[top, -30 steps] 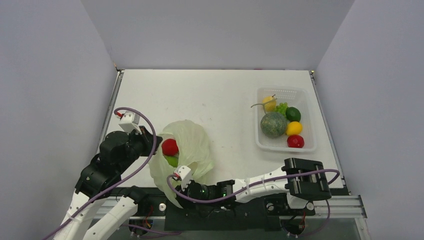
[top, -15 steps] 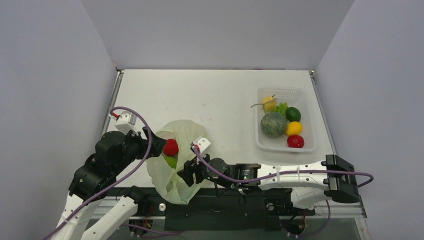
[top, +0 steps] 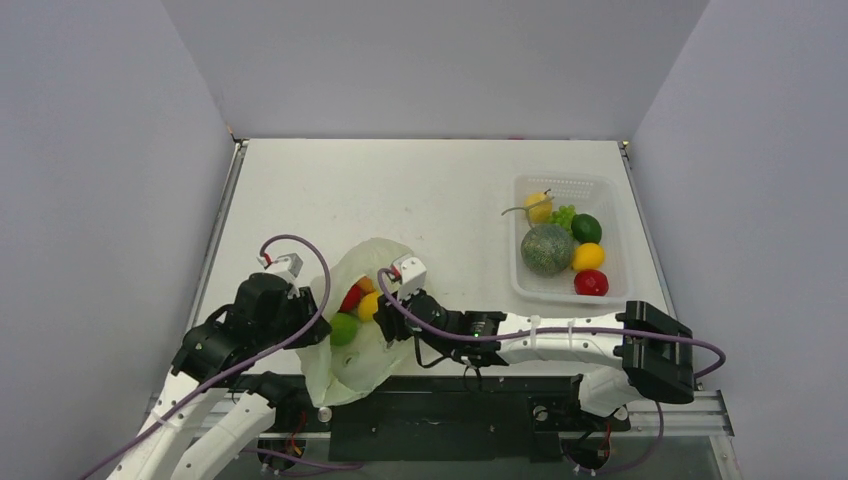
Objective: Take the fake fruits out of the plastic bag
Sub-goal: Adjust the plastic bag at the center of the board.
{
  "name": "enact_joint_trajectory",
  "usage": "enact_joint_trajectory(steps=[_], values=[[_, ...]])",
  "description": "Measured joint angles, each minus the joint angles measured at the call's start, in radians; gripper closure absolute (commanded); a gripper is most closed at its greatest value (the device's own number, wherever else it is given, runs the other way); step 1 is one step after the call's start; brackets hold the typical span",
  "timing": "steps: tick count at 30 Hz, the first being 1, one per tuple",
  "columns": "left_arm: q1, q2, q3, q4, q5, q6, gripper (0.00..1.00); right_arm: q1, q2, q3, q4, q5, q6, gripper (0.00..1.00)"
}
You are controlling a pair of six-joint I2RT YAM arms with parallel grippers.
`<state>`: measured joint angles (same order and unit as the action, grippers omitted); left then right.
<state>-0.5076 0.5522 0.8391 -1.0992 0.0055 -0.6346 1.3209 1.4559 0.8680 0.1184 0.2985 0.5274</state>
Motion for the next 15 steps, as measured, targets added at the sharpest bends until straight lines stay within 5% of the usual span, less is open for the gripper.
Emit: enact_joint_trajectory(steps=[6, 15], values=[[0.000, 0.067, -0.026, 0.004, -0.028, -0.012, 1.00, -0.129, 0.017, 0.002, -0.013, 0.200, -0.053, 0.76], [0.000, -0.043, -0.068, 0.098, 0.034, -0.021, 1.00, -0.267, 0.218, 0.198, -0.099, 0.406, -0.167, 0.74]])
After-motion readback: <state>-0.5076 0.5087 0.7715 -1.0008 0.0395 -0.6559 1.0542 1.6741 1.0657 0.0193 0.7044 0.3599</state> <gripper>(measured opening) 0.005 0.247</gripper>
